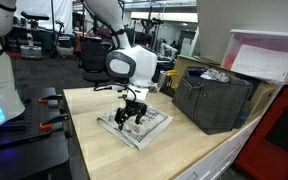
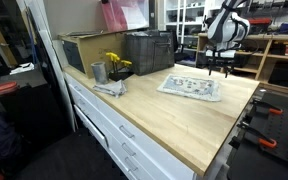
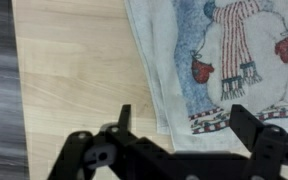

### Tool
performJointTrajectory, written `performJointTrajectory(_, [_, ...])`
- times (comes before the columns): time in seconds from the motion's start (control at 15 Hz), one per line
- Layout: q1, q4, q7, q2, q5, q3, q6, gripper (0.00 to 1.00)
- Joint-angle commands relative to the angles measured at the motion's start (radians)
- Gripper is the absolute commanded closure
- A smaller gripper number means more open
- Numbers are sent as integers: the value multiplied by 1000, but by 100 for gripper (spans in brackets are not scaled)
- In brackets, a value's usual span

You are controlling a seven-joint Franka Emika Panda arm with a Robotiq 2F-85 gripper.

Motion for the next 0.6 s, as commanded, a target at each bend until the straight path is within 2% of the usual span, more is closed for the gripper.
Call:
performJointTrajectory(0.0, [-37, 31, -64, 38, 33, 20, -13, 0])
performJointTrajectory(0.2, [-97, 50, -168, 70, 88, 53, -12, 0])
performJointTrajectory(0.53, [-238, 95, -422, 92, 258, 147, -18, 0])
